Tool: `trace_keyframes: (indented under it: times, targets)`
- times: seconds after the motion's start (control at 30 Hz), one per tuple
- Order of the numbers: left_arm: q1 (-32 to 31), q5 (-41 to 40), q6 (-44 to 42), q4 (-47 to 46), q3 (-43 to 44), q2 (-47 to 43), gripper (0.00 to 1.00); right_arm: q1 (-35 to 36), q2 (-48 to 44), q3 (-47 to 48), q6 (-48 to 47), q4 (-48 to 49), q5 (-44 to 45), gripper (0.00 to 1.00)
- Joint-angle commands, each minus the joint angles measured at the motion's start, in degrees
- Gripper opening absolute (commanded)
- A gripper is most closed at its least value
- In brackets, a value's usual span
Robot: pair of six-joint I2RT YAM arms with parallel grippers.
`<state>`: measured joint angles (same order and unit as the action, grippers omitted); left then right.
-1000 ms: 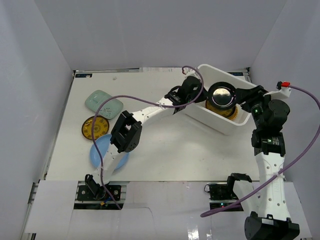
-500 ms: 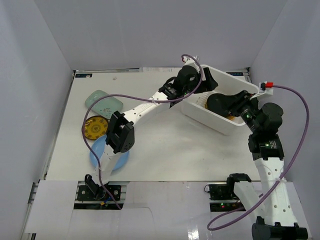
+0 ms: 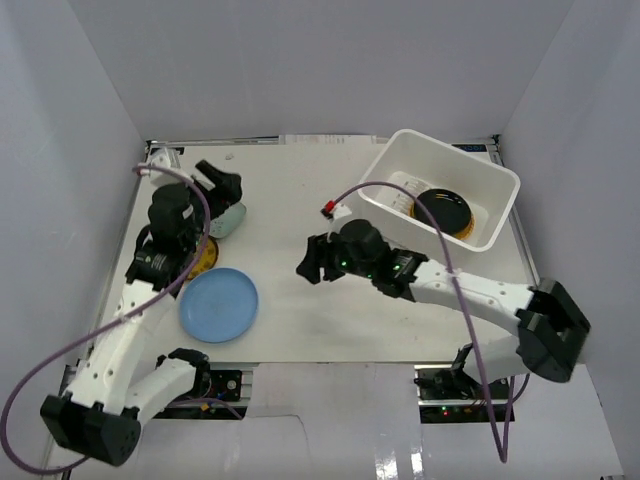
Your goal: Place the plates into the plastic bin on the countertop
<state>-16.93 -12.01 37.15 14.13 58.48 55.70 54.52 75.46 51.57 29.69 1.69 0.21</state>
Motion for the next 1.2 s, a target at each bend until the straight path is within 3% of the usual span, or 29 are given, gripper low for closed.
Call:
trace_keyframes:
  times: [0.0,0.2,0.33,0.43,0.53,0.57,0.63,0.8,0.97,1.17]
  targets:
    - [-0.74,-9.82,0.13,9.67,-7.66,-10.12,0.91,6.45,12.28,7.99,-0.69,6.74,6.38,0.7]
    - [-0.65,-21.55,3.53,15.31,-15.66,-19.57,0.89,9.99,31.28,19.78,0.72,6.75,3.66,0.78]
    - [-0.65,-25.68,10.65,19.87,-16.99,-19.06,0.98,9.99,40.01,27.52,1.94,4.11,1.82,0.76]
    - [-0.56,-29.65,14.0,23.48,-17.69,-16.25,0.98,10.08,44.58,29.81,3.09,3.23,2.6,0.68]
    - [-0.56,-30.96,14.7,25.15,-17.44,-12.64,0.98,10.25,45.83,28.68,3.7,3.66,2.69,0.46]
    - [-0.56,-31.93,16.1,26.2,-17.26,-11.59,0.98,10.17,44.61,26.93,4.14,4.54,3.21,0.24]
    - [-0.39,-32.9,17.16,26.56,-17.34,-11.58,0.98,10.17,41.89,24.38,4.15,5.33,4.44,0.09]
    - [2.07,-30.71,17.26,22.09,-20.42,-13.34,0.98,10.25,25.84,14.89,2.39,5.78,10.77,0.08]
    - [9.79,-23.78,17.17,18.49,-21.47,-6.32,0.97,6.31,8.15,5.21,-2.0,2.27,19.12,0.08]
    - [23.42,-10.26,16.47,11.37,-24.81,-1.75,0.87,-14.33,-13.12,8.79,-7.97,-5.46,20.71,0.08]
